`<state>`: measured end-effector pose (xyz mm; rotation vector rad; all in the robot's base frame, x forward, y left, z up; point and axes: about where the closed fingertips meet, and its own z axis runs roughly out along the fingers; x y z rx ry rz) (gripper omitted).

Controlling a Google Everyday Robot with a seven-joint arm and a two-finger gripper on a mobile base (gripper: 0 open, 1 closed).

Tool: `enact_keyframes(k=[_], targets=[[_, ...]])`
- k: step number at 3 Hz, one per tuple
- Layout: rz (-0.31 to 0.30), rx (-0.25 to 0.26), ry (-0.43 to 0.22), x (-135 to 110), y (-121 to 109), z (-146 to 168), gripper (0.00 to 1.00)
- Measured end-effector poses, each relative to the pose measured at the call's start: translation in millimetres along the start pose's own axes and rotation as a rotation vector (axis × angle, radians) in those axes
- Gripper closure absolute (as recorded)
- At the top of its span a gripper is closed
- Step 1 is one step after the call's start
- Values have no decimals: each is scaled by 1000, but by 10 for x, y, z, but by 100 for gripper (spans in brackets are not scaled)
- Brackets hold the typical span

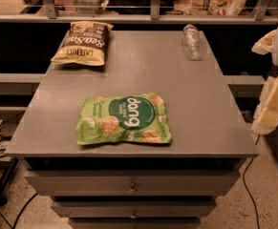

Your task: Move water bottle near brown chip bag

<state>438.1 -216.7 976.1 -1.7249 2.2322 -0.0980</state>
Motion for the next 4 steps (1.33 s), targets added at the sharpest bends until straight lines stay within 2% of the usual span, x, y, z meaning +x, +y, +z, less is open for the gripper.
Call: enact_keyframes(k=[1,2,3,4], targets=[[0,0,0,0,0,0,0],[36,1,-75,3,-70,0,0],[98,24,-243,67,-327,20,0],[161,35,-432,-64,-608,-33,0]])
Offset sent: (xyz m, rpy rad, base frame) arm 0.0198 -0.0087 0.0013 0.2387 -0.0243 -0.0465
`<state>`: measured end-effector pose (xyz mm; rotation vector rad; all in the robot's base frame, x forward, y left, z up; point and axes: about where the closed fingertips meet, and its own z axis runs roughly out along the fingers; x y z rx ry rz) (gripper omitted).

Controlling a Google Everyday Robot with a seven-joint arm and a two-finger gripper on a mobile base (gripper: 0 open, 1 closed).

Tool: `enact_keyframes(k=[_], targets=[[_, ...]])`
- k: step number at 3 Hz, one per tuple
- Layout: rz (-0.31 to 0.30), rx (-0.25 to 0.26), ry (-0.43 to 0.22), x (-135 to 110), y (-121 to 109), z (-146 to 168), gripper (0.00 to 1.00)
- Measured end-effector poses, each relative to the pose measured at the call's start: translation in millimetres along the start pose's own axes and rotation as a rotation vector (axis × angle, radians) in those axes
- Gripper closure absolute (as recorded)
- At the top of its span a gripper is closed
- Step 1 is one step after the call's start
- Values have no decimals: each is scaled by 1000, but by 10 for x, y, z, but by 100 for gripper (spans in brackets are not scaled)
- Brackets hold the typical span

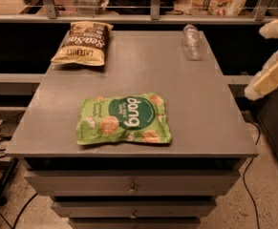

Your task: Move water bottle near brown chip bag

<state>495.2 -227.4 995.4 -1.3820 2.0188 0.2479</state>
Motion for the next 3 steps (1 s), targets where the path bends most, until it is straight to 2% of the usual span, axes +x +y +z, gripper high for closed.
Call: enact_keyframes(k=[2,3], targets=[[146,64,-224,-166,-711,215,0],[146,64,-224,-167,-711,215,0]])
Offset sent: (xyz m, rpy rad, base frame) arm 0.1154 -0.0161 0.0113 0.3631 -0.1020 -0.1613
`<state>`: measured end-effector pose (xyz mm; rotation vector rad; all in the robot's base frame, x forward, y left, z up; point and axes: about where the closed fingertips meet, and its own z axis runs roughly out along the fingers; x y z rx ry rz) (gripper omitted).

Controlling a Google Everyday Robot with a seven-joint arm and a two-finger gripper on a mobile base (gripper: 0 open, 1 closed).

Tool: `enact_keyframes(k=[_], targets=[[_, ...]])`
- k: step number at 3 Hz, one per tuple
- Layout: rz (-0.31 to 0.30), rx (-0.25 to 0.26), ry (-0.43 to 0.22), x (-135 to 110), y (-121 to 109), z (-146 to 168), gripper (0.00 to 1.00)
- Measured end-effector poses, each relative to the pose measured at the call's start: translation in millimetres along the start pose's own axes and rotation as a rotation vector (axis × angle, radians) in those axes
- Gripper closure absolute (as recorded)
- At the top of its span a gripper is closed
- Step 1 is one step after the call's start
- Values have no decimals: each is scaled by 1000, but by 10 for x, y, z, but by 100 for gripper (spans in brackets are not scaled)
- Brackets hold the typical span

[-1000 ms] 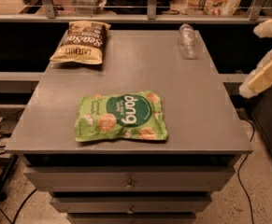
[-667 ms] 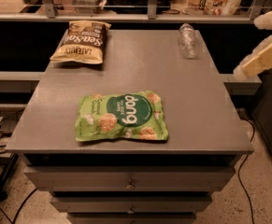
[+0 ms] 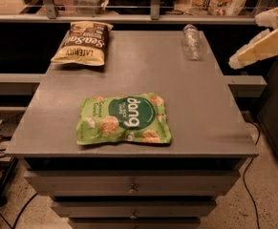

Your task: Move water bottle near brown chip bag

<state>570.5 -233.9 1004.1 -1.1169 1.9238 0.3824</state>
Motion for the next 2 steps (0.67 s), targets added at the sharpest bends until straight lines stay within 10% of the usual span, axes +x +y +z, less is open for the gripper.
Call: enact_keyframes(k=[2], targets=[[94,63,-119,-265,-238,754,0]])
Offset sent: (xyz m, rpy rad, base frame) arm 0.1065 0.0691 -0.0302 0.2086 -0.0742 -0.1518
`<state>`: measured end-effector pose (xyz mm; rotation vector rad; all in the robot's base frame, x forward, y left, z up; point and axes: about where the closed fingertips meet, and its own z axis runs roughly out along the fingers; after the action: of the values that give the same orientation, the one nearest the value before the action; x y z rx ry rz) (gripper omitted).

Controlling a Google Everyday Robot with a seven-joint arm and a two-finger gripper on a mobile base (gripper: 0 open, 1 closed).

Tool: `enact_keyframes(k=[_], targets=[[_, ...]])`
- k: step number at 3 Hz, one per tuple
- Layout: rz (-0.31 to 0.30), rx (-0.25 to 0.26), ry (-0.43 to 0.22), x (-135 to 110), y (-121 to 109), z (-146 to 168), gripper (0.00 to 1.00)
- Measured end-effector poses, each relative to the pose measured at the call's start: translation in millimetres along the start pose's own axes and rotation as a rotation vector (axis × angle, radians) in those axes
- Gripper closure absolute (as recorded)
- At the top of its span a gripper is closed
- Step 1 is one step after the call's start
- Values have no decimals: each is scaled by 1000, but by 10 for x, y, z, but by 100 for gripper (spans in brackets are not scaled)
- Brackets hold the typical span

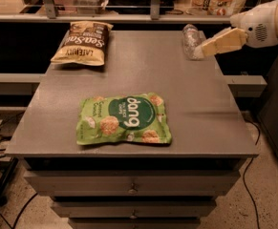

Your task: Move water bottle near brown chip bag

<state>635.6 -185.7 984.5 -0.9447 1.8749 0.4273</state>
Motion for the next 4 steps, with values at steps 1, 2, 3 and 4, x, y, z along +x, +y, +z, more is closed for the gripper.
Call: enact_keyframes(k=[1,2,3,4], targets=[[15,54,-14,-53,-233,386,0],[58,150,-9,-11,-585,784,0],[102,204,-3,59,-797,1003,0],[203,251,-21,209,-999,1227,0]])
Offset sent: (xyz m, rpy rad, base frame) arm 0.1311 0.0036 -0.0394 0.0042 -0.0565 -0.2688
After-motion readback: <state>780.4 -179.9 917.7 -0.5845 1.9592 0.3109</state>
